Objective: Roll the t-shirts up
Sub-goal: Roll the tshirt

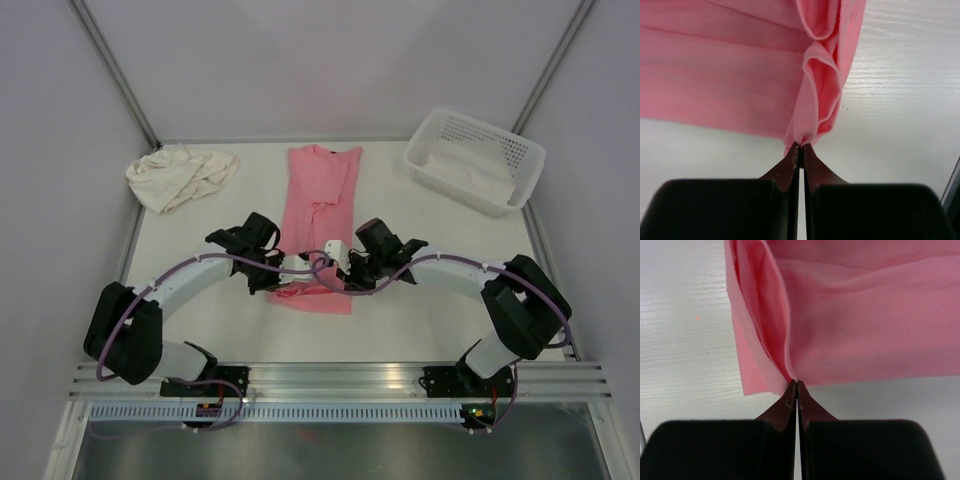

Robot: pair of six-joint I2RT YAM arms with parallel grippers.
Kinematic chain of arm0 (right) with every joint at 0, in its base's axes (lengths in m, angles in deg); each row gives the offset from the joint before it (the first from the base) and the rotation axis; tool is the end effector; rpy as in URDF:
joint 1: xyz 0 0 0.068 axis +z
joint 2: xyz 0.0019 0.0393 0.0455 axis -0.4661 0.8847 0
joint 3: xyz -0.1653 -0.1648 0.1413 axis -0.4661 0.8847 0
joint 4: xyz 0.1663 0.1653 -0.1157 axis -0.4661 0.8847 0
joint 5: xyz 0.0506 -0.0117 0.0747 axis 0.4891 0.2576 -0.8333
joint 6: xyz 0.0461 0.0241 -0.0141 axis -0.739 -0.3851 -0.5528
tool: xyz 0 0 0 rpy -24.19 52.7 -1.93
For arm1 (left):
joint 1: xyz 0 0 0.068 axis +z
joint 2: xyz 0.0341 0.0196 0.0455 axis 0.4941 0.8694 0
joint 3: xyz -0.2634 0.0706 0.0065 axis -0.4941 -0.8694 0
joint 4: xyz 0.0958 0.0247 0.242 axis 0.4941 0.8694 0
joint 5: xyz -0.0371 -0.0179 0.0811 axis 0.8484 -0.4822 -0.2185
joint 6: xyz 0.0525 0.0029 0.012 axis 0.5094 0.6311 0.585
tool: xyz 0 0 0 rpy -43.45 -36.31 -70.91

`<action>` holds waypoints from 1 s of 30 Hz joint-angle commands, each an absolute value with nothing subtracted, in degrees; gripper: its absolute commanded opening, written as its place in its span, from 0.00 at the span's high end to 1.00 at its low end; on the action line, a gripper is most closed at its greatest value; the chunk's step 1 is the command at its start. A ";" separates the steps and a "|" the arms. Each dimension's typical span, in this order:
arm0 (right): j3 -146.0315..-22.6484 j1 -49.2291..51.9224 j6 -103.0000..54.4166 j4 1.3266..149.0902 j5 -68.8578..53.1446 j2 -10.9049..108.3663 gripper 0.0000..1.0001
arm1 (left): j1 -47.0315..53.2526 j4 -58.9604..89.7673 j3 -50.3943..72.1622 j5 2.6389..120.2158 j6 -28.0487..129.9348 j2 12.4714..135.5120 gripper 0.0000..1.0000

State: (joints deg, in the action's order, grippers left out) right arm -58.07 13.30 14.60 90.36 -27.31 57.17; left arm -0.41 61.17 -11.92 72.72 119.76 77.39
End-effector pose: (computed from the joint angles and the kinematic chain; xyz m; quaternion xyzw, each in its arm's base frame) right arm 0.2179 0.2113 0.1778 -0.6091 0.7054 0.2456 0.2666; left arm 0.2043 -0.1318 0.2014 0.6906 0.6883 -0.1292 0.1802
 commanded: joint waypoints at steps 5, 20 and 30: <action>-60.21 12.12 11.36 86.75 -28.26 58.88 1.00 | 1.13 62.95 -7.76 73.47 118.51 81.28 0.96; -61.88 9.93 2.57 82.97 -21.92 62.40 0.77 | 4.12 61.63 -0.29 68.72 109.72 86.56 0.37; -57.94 6.14 2.21 82.97 -24.56 53.36 0.81 | 8.78 63.74 1.04 72.58 109.28 82.18 0.41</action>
